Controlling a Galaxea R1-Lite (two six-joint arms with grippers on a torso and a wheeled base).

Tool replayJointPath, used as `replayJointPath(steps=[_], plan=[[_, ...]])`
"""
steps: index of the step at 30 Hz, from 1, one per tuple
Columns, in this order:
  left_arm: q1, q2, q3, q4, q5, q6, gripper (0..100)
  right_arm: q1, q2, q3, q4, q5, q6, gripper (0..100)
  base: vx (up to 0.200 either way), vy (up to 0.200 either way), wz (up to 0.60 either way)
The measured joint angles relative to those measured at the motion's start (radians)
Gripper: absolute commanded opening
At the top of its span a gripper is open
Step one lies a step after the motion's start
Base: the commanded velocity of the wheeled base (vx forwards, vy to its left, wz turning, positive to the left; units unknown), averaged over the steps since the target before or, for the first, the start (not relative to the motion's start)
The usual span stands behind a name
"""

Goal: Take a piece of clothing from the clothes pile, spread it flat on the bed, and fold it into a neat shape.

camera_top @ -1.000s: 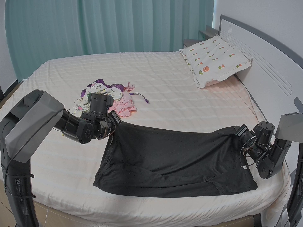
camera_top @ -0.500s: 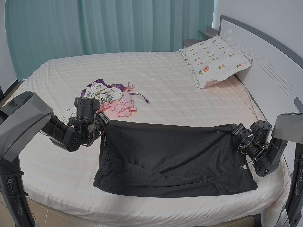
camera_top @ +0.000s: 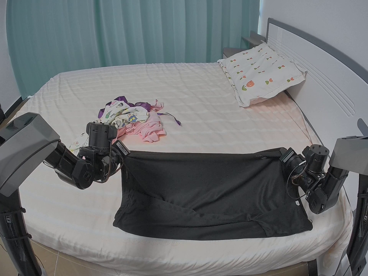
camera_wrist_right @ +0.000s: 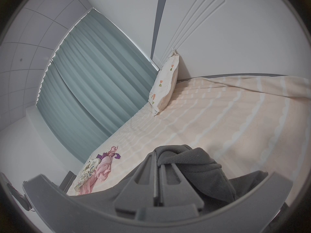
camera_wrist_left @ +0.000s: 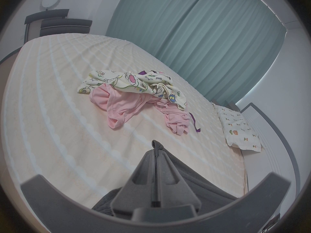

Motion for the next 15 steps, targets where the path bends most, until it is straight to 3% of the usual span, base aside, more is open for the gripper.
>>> replayJointPath(steps=[15], plan=[[-0.007,-0.033,0.134,0.0,-0.047,0.003,0,-0.011,-0.06,0.217,-0.001,0.022,-0.059,0,0.0,0.0,0.0]])
